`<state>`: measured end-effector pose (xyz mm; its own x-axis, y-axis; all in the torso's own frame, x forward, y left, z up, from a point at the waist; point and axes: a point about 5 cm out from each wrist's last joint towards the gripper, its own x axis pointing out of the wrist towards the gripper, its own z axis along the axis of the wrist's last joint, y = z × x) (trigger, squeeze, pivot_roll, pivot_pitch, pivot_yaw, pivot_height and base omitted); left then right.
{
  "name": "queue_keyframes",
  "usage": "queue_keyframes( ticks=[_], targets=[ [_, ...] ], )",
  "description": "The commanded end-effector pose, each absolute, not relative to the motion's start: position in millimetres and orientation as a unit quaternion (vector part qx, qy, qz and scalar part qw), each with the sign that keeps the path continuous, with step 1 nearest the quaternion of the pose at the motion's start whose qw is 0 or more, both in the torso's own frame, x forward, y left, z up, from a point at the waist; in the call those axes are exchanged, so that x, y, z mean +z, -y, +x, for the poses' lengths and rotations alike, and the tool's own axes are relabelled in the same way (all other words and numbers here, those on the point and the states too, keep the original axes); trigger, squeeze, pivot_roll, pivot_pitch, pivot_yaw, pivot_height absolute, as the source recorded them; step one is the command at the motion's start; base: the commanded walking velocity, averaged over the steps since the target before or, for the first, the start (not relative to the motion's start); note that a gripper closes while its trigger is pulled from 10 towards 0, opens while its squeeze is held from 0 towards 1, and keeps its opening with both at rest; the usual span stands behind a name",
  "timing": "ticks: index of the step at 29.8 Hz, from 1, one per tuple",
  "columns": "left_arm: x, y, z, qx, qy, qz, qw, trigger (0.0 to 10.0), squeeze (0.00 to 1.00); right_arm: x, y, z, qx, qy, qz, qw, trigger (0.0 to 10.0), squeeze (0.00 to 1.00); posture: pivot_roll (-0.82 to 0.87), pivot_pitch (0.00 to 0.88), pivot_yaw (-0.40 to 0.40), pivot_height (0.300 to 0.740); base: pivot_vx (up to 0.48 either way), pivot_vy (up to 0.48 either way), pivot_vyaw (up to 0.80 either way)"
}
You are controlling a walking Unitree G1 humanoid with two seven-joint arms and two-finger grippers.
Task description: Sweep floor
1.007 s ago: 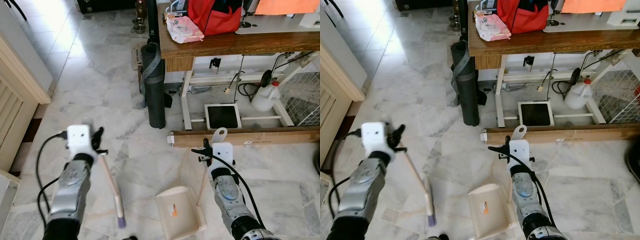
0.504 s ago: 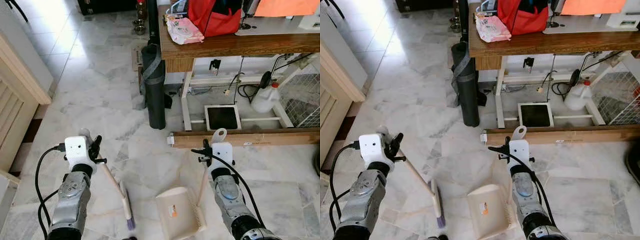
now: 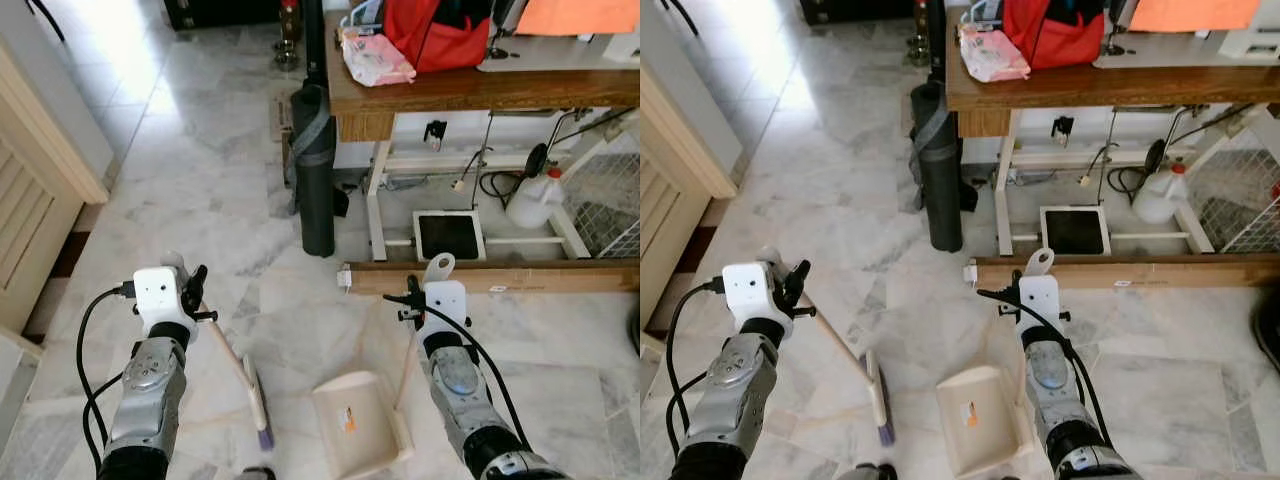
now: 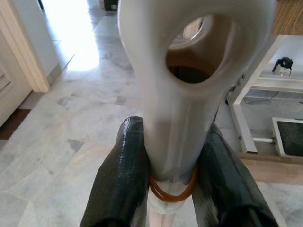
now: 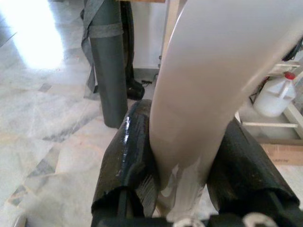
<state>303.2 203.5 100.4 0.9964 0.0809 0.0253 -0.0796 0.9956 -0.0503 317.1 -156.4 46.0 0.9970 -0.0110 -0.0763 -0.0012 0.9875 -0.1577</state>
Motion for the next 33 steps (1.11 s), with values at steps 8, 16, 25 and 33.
queue_keyframes(
  ticks=[8, 16, 25, 33],
  targets=[
    [94.1, -205.6, 301.9, 0.051, 0.009, -0.028, 0.998, 10.0, 0.0, 29.3, 158.8, 308.1, 0.001, -0.085, -0.086, 0.993, 10.0, 0.0, 0.13, 0.109, 0.038, 0.74, -0.279, 0.0, 0.0],
    [92.7, -207.2, 301.7, 0.054, 0.008, -0.025, 0.998, 10.0, 0.0, 30.2, 159.7, 308.6, -0.002, -0.083, -0.089, 0.993, 10.0, 0.0, 0.13, 0.111, 0.037, 0.74, 0.0, 0.0, 0.0],
    [92.4, -208.5, 300.9, 0.051, 0.01, -0.027, 0.998, 10.0, 0.0, 30.7, 160.0, 308.9, -0.005, -0.081, -0.093, 0.992, 10.0, 0.0, 0.14, 0.114, 0.041, 0.74, 0.0, 0.0, 0.0],
    [84.0, -203.0, 298.4, 0.004, -0.016, -0.03, 0.999, 10.0, 0.0, 27.7, 169.2, 307.2, -0.03, -0.093, -0.124, 0.987, 10.0, 0.0, 0.14, 0.117, 0.042, 0.74, 0.0, 0.0, 0.0]
  ],
)
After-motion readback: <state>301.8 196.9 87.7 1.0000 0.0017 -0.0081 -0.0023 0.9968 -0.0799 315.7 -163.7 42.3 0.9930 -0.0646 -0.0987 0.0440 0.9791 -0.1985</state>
